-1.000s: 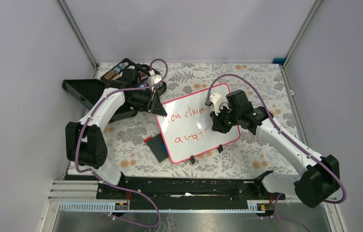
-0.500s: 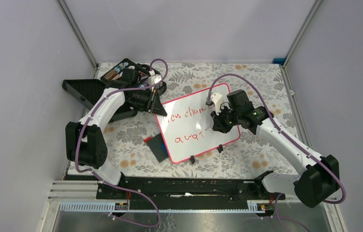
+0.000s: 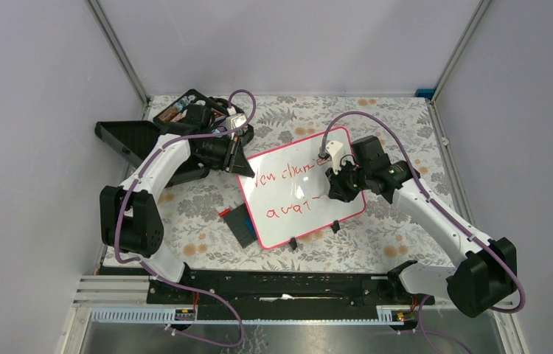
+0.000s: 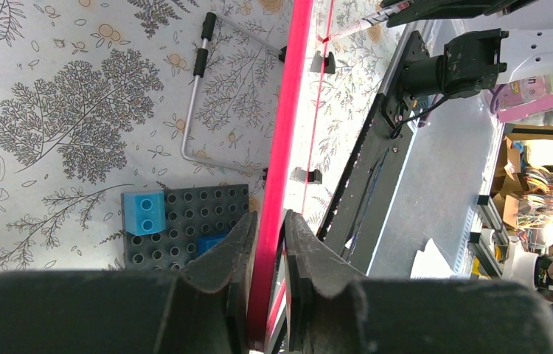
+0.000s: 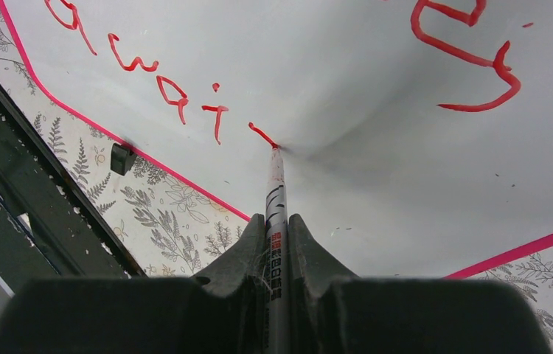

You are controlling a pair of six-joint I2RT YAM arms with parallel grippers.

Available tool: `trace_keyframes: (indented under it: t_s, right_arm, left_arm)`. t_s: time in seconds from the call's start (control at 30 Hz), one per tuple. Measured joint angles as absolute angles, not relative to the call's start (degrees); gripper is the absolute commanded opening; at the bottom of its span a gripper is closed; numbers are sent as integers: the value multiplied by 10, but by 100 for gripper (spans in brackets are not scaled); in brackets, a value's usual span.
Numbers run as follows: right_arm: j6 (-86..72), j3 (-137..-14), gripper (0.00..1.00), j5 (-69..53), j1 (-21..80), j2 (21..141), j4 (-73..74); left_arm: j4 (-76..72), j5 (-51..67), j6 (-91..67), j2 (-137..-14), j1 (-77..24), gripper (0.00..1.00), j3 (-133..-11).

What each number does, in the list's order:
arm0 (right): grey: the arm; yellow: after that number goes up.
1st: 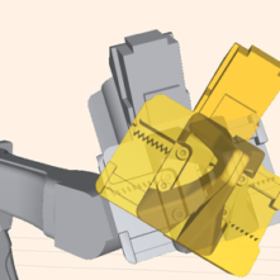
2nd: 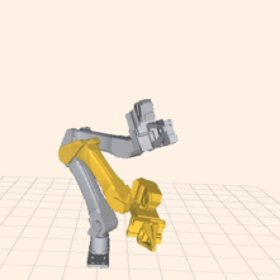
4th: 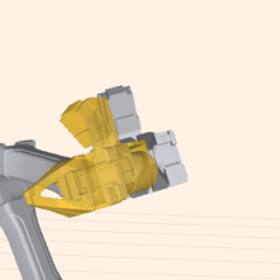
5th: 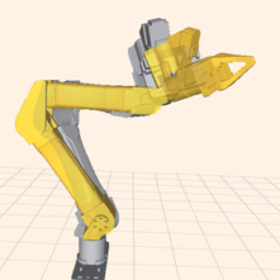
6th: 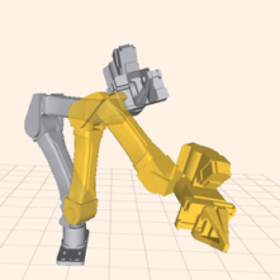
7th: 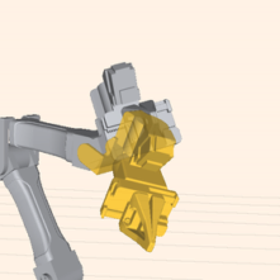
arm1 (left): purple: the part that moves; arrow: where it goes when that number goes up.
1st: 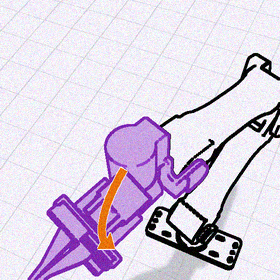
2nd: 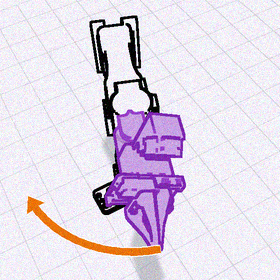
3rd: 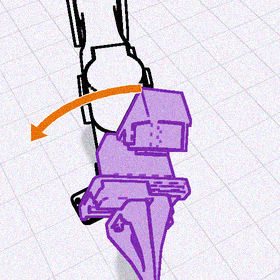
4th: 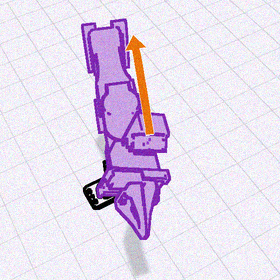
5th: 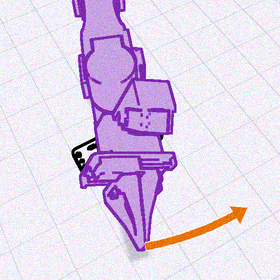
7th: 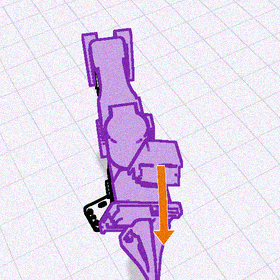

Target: Write a sentence on the whiteboard

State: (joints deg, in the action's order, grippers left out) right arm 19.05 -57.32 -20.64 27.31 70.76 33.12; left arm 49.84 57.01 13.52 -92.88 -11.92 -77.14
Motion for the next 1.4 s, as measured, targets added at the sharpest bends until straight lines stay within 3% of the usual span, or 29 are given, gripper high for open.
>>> trace_keyframes:
  t_s: [1.4]
  right_arm:
    - [199,-590,0,-240,265,721,329]
  left_arm:
    - [499,571,135,-929,-120,0,-771]
